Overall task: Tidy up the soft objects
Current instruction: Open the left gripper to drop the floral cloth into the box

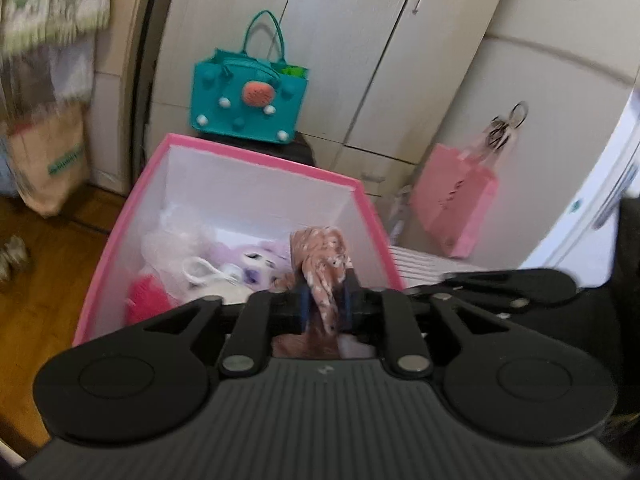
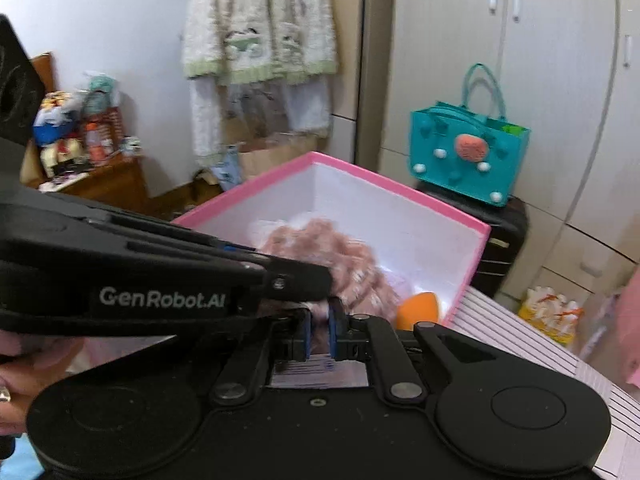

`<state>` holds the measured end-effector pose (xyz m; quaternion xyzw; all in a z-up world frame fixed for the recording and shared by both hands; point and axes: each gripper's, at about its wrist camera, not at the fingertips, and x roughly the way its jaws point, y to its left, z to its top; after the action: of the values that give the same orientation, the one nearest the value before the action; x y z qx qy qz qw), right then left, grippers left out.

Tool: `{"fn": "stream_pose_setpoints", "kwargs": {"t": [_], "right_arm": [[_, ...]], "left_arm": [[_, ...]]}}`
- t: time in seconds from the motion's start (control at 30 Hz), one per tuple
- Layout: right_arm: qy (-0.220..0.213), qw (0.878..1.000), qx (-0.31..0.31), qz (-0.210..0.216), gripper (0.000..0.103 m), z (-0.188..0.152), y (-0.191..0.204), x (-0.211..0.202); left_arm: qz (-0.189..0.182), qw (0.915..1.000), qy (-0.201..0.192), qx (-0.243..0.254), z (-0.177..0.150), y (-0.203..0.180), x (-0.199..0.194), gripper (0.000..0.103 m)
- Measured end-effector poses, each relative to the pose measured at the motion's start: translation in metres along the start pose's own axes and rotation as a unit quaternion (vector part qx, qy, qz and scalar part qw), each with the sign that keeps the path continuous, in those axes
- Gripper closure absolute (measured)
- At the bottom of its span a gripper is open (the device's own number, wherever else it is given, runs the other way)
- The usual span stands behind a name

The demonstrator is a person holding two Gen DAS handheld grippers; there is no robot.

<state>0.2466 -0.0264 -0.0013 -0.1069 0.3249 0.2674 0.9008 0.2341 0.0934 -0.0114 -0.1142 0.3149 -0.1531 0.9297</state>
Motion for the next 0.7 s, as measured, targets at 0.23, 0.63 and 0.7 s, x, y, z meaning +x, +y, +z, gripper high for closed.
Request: {"fn": "stream_pose_setpoints", "kwargs": {"t": [0.23, 0.63, 0.7], "right_arm": [[-0.003, 1.0, -0.002, -0.015, 0.072, -0.011, -0.01, -0.016], [-0.049, 0.996, 0.059, 0.04, 0.055, -0.041, -0.027, -0.101], [-0.052, 0.996, 0.057, 0.046, 0.055, -0.045, -0.026, -0.116]], "left_arm": [[0.027, 0.9987, -0.026, 0.034, -0.006, 0.0, -0.019, 0.052], [0.025, 0.9932, -0.05, 0.102, -0.02, -0.02, -0.077, 0.028], [0.02, 0.9922, -0.047, 0.114, -0.022, -0.026, -0.087, 0.025]]}}
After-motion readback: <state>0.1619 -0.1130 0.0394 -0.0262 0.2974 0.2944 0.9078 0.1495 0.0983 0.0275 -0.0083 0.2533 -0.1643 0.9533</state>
